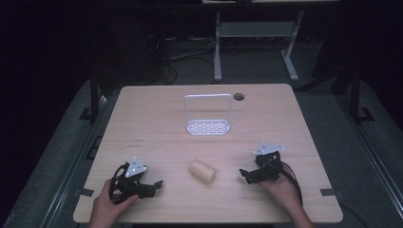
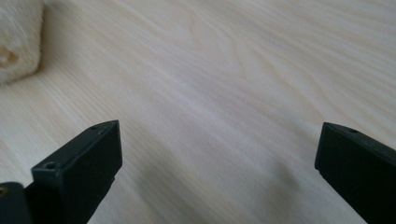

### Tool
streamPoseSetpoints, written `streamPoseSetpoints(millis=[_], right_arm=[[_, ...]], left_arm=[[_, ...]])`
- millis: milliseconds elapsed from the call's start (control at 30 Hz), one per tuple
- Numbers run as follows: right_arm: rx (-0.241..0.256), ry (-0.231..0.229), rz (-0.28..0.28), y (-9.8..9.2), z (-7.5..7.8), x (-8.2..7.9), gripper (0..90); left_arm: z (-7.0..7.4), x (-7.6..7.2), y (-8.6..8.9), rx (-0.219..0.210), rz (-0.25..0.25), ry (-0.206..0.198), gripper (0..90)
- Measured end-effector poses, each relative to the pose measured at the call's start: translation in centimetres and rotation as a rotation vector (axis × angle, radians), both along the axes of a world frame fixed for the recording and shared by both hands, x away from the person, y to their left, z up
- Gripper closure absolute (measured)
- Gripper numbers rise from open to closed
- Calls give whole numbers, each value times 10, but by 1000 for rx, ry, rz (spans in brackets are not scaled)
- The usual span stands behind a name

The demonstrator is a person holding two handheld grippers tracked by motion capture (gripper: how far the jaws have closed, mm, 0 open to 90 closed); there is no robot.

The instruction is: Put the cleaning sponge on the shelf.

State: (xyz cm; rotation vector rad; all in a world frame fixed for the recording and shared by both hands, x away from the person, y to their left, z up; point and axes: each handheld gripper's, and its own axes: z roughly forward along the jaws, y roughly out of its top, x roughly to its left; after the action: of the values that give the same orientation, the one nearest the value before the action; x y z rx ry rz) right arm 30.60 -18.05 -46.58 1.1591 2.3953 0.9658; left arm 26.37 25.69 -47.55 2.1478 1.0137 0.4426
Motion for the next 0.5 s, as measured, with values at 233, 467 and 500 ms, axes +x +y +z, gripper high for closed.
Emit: streamPoseSetpoints(millis=[233,467,500], right_arm=[[4,-11,16,5,7,6,5],[13,-15,33,11,13,11,5],[12,-13,34,11,14,12,5]], left_arm=[[0,0,0,0,0,0,129],[0,0,0,0,0,0,129],[0,0,0,0,0,0,129]])
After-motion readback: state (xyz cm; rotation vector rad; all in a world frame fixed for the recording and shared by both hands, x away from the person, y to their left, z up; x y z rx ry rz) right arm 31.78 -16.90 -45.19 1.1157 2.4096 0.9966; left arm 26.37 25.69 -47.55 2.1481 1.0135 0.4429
